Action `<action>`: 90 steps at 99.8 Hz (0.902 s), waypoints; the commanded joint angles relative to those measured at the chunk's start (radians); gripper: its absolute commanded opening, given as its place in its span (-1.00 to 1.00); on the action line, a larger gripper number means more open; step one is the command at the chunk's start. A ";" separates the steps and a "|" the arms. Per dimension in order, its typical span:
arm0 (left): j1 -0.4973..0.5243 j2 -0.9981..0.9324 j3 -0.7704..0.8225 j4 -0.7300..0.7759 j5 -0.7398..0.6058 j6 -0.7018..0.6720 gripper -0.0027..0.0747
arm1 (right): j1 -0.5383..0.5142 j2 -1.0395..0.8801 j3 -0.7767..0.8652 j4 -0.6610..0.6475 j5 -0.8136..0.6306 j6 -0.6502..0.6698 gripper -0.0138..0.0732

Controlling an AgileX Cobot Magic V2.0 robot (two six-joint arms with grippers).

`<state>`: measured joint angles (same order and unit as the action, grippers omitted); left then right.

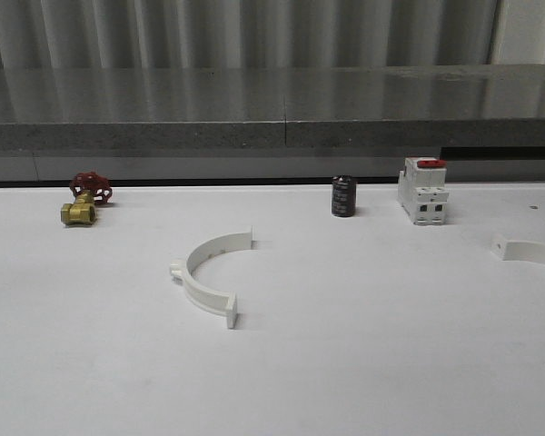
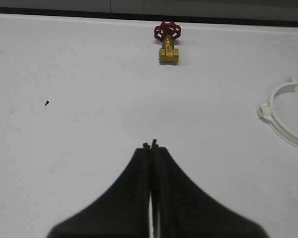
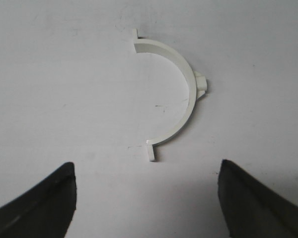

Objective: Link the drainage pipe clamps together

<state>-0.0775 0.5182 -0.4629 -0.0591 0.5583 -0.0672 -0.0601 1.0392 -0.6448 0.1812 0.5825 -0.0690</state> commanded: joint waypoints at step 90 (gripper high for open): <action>0.002 0.002 -0.029 -0.011 -0.067 -0.003 -0.98 | -0.042 0.710 -0.435 -0.154 0.012 0.008 0.68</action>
<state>-0.0775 0.5182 -0.4629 -0.0591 0.5583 -0.0672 -0.0947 1.7673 -1.0465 0.0404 0.6358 -0.0577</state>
